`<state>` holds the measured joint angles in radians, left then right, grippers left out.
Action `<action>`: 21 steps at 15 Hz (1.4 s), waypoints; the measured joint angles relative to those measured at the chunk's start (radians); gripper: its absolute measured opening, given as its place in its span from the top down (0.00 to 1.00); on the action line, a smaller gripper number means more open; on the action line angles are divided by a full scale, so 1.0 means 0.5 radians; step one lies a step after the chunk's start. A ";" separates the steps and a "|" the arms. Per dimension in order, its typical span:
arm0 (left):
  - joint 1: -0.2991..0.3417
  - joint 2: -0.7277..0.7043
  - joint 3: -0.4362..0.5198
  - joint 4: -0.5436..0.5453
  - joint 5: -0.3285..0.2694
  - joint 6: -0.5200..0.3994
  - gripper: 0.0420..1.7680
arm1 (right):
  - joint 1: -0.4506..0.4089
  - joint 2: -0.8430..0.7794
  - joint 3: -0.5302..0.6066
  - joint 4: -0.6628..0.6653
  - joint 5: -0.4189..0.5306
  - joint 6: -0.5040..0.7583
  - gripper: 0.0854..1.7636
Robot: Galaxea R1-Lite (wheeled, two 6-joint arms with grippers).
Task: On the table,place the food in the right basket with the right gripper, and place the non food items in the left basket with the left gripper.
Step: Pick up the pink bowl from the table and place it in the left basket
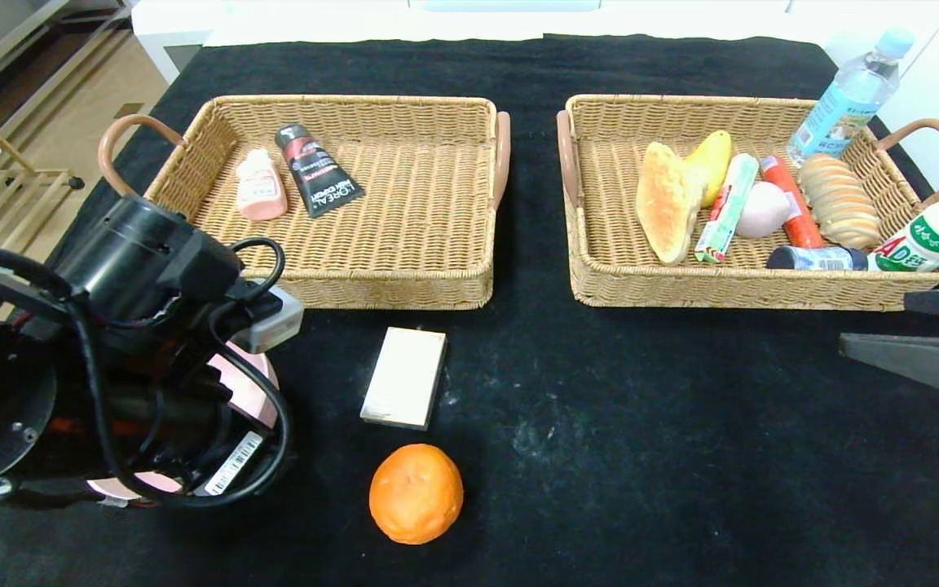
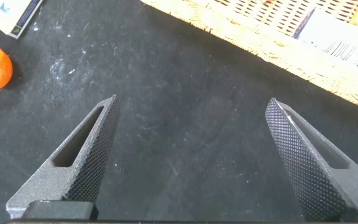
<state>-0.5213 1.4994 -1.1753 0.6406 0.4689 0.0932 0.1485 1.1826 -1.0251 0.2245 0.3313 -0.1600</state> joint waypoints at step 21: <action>-0.087 0.183 0.000 -0.004 0.209 -0.259 0.51 | 0.003 0.006 0.008 -0.001 0.001 0.001 0.03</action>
<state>-0.5647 1.5909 -1.1753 0.6387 0.5734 -0.0364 0.1500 1.1857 -1.0213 0.2240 0.3319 -0.1596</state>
